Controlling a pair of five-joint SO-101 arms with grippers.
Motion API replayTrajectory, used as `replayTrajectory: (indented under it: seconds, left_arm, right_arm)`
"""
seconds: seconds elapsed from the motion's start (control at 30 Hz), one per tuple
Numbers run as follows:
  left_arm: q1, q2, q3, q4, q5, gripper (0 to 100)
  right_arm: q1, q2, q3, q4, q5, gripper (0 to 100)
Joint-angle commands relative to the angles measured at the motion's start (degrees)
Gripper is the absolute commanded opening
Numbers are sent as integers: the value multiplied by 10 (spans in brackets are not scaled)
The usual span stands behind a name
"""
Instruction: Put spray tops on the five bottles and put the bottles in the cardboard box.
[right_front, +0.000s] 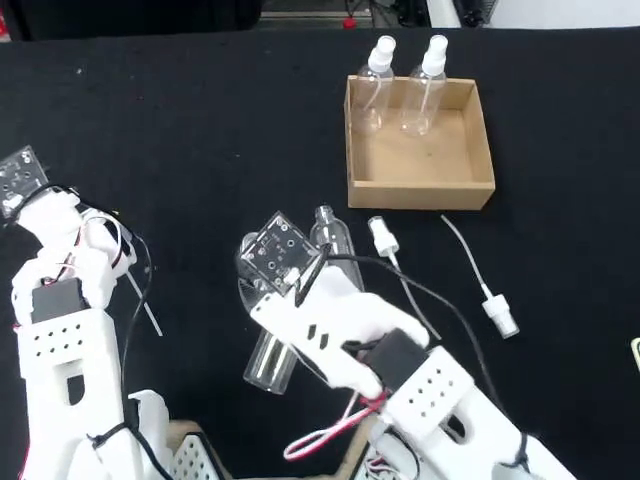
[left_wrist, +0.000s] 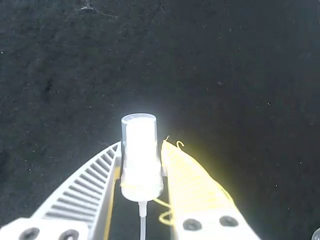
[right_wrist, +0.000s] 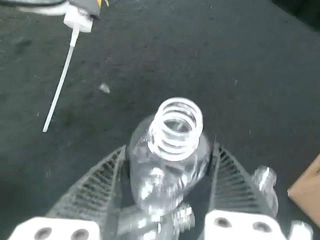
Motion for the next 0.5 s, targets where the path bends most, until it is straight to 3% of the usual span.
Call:
replayTrajectory:
  seconds: [0.0,0.13,0.47]
  left_arm:
    - [-4,-16,-32,2,8,30]
    - [24,-16,-102,18,18,29]
    - [162,-16,-444,258,15,29]
  right_arm:
    - [-6,-121,32,-22,-4,170]
    - [-4,-212,65,-14,-4,169]
    - [-3,-230,74,5,-24,169]
